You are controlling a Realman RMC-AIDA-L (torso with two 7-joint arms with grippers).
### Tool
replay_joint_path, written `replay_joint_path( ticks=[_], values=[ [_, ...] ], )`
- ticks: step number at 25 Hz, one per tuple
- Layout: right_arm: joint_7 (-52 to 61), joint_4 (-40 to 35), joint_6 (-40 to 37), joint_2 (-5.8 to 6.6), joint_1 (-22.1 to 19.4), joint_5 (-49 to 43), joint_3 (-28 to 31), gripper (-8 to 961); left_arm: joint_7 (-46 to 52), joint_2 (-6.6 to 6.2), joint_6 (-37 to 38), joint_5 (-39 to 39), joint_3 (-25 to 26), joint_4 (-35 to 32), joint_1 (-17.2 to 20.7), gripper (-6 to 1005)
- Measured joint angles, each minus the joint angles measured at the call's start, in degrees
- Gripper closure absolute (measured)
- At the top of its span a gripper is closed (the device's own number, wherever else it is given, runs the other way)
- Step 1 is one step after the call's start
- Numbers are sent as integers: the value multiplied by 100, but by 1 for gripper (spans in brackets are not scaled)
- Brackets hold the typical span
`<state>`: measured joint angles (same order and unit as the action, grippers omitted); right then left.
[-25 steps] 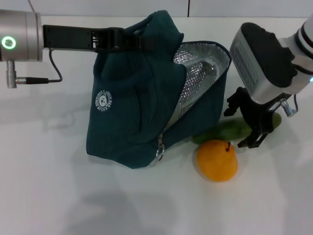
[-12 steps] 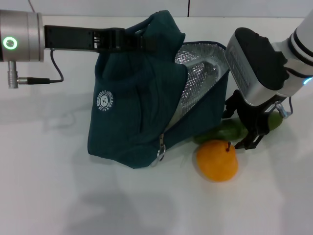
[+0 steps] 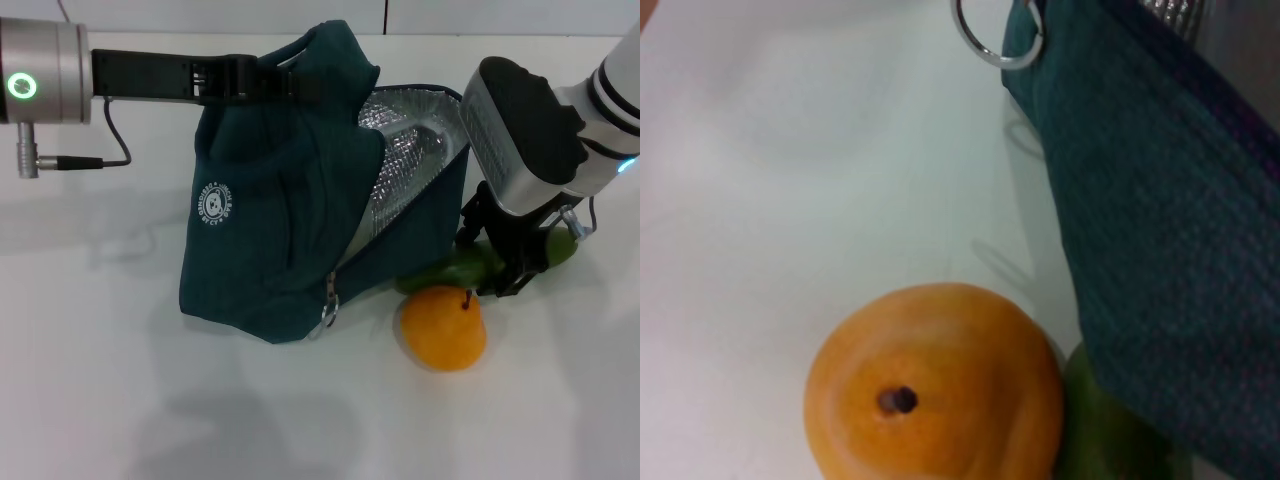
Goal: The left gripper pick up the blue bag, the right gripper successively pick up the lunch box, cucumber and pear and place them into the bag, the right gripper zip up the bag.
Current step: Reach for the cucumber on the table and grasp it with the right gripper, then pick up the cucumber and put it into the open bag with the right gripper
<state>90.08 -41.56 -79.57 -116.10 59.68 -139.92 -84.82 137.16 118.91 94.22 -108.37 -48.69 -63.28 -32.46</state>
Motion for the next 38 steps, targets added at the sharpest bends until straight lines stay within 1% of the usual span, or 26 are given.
replay_joint_path(
  ticks=[4,14,20,23,27,35,38],
  values=[
    [0,13,43,0,0,1,-9,296,-5,0,0,0,0,1,-13,949],
    [139,2,52,-7,-6,-2,-18,387,-14,0,0,0,26,46,-9,950],
    [347,-246,-114,42,-187,-124,-14,388,-23,-17,0,0,35,46,17,950],
    [434,-527,-282,51,-416,-307,6,389,-23,-18,0,0,36,46,25,950],
    [560,-1093,-569,69,-803,-501,101,389,-23,-19,11,67,36,45,54,950],
    [588,-1464,-957,91,-1211,-616,745,408,-84,-35,34,149,35,44,101,950],
    [586,-1810,-1087,102,-1415,-619,1113,408,-84,-35,35,151,35,44,97,949]
  ],
)
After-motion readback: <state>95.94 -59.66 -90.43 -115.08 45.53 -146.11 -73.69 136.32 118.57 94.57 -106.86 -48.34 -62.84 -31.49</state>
